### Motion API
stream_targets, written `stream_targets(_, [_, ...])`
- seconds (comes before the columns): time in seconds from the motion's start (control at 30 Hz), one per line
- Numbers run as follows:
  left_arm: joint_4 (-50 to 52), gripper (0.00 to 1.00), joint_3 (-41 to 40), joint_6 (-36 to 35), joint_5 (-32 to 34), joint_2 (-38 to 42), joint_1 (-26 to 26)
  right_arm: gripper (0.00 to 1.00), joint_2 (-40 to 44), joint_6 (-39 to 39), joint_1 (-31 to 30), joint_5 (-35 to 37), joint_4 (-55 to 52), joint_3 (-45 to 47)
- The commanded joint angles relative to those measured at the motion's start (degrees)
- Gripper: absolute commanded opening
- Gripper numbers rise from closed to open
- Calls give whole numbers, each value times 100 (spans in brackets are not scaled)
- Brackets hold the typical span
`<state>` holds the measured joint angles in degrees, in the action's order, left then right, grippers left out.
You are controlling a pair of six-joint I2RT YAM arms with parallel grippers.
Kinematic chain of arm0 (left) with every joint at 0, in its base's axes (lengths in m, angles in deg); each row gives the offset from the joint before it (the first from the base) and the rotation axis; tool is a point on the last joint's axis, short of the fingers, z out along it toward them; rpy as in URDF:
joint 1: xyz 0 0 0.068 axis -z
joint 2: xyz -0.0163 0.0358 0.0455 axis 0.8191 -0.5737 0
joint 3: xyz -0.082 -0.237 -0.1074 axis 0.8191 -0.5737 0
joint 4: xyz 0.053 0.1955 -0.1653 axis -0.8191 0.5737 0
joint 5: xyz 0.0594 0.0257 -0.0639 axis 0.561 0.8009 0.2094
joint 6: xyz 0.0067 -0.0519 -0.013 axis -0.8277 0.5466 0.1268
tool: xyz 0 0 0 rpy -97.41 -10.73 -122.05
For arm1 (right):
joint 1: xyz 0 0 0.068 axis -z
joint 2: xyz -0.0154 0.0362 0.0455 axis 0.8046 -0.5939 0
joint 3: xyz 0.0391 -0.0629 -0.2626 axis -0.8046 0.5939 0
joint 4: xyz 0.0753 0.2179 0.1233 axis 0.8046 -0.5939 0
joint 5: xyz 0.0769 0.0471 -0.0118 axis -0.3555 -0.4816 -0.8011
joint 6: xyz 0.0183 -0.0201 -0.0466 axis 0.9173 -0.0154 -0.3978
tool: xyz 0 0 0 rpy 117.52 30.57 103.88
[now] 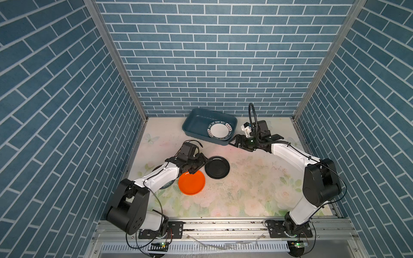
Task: Place the plates into the plastic bin on the countertop
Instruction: Pick up the plate from the center of the table.
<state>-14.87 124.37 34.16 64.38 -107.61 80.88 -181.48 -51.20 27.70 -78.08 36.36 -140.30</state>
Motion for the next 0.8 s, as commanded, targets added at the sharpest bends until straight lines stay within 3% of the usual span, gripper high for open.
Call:
stream_targets(0.0, [-242,68,331,-403,-348,-446,21,93,-222,423,-146,334,277,168])
stream_targets(0.37, [1145,66,1337,-1959,-307,-1377,-22,90,-619,1108,-552,1351,202,378])
stream_targets(0.77, [1100,66,1241,-2438,-812,-1757,-133,91,-1044,1499,-840,1380,235,315])
